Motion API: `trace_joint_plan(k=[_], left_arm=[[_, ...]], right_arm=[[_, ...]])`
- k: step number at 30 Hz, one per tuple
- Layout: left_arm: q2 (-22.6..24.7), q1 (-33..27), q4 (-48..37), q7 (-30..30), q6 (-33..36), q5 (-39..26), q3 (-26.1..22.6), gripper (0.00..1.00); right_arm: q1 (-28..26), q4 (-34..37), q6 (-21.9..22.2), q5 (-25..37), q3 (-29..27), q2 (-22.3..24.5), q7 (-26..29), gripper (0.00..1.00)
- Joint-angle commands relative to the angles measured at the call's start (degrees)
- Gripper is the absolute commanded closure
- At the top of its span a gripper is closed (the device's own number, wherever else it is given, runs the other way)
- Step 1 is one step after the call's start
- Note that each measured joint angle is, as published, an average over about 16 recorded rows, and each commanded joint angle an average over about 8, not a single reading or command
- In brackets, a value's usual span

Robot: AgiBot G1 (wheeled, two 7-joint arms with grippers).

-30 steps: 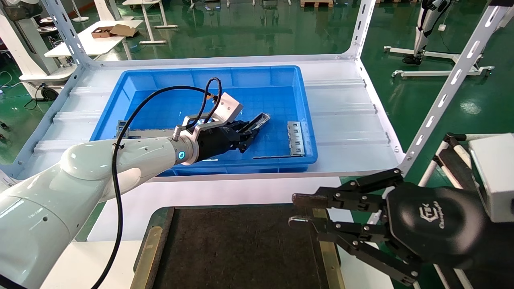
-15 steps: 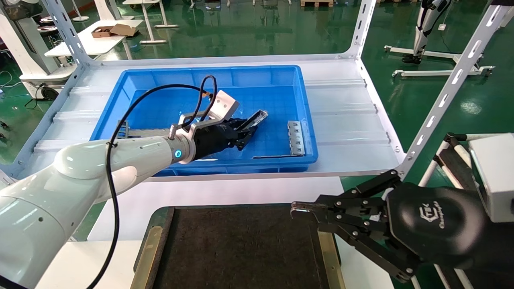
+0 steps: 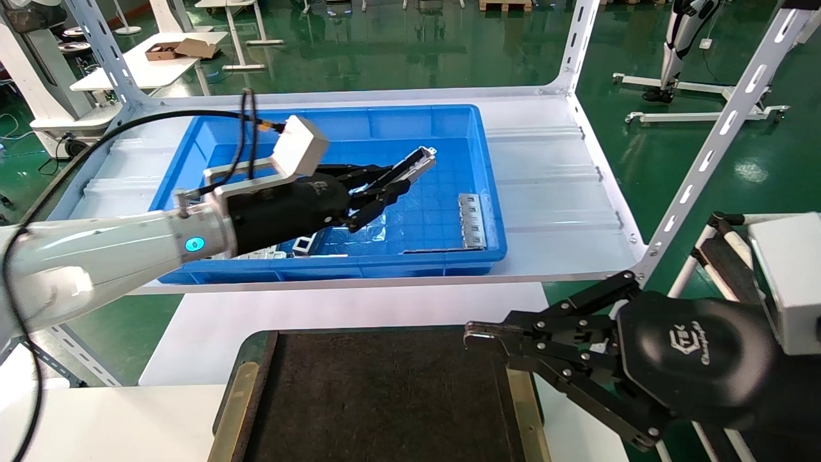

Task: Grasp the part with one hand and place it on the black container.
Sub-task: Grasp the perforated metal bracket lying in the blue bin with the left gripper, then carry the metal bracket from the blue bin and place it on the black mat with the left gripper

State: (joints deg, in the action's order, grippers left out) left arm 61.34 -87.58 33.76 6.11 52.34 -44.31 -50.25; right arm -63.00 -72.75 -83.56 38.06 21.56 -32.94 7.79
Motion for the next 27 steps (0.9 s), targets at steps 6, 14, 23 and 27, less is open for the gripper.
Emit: trace_joint_plan(k=[6,14,23,27], left_arm=[[-10.0,4.9,15.1,-1.5,4.3,3.7,2.0,1.00],[-22.4,12.8,35.4,-5.2,1.5,9.0,4.9,1.00],[-28.8,24.5,43.5,-2.0,-2.8,12.8,6.0,1.00],[-29.2,29.6,43.7,-0.1,-4.0,13.0,4.9,1.00]], right_arm=[[0.0,0.0,0.0,0.0,0.0,0.0,0.0,1.00],[0.0,0.0,0.0,0.0,0.0,0.0,0.0,1.00],[0.0,0.0,0.0,0.0,0.0,0.0,0.0,1.00],[0.0,0.0,0.0,0.0,0.0,0.0,0.0,1.00]])
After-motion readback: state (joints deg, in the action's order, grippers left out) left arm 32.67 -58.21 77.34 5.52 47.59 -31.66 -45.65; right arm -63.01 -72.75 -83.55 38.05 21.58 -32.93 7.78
